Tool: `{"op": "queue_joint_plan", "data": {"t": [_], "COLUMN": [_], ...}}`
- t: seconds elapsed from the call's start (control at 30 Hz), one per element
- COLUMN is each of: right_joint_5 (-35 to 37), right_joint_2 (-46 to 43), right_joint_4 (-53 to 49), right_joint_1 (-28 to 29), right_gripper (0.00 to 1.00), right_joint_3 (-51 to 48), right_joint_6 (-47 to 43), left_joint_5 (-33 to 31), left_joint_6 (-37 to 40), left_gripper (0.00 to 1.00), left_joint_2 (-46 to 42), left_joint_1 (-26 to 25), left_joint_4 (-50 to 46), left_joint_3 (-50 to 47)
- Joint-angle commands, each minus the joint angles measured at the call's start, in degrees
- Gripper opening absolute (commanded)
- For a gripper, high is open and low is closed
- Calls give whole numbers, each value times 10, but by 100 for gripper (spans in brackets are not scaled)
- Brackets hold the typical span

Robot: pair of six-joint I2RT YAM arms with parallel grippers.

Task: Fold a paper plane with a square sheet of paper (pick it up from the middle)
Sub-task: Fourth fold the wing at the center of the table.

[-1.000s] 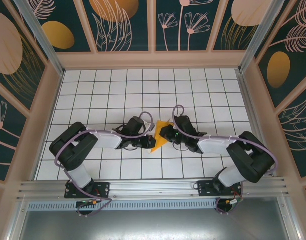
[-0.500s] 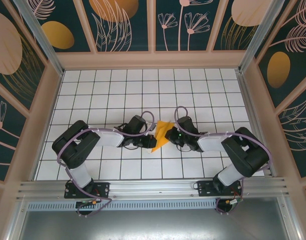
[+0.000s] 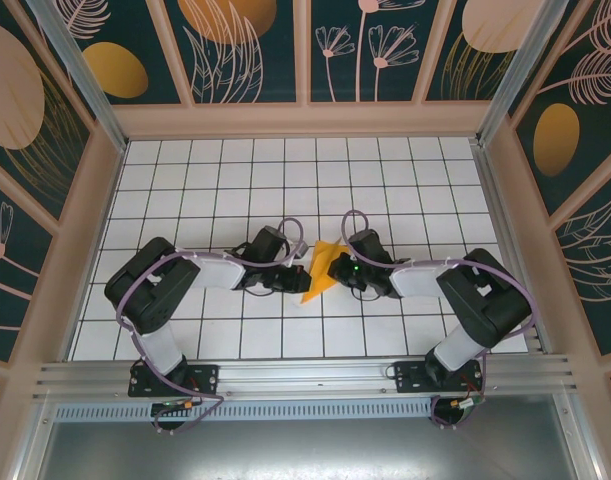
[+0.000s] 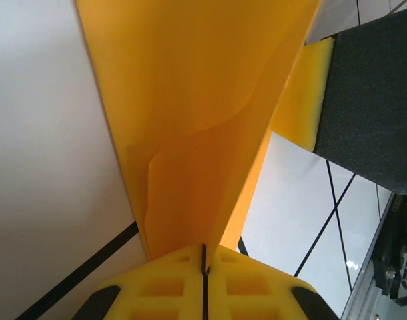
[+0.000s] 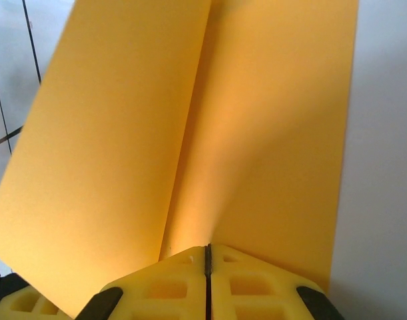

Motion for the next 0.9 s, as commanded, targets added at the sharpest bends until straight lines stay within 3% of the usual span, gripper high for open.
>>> {"op": "queue_joint_plan", "data": {"t": [0.0,0.33,0.53,0.67,0.87], "right_joint_5": [14,11,29,-49,-97], "right_joint_2": [18,11,-60,-87,-34], "right_joint_4": [-46,-52,-57,63,169], "right_joint_1": [-7,-9,-10,-9,0], "right_gripper": [10,11,12,11,8], "right_joint_3": [14,25,22,-20,-27], "right_joint_6": [-35,-54,-53,-13,37], "left_joint_5": [28,33,39,48,50], "left_joint_6": [-7,-8,-33,-46,-54], "left_gripper": [10,10,9,9,8], "left_joint_2": [16,39,35,39,41], "left_joint_1": [5,6,6,8,8], "left_joint_4": [7,-3,16,28,37], "left_joint_3": [8,14,11,9,6]}}
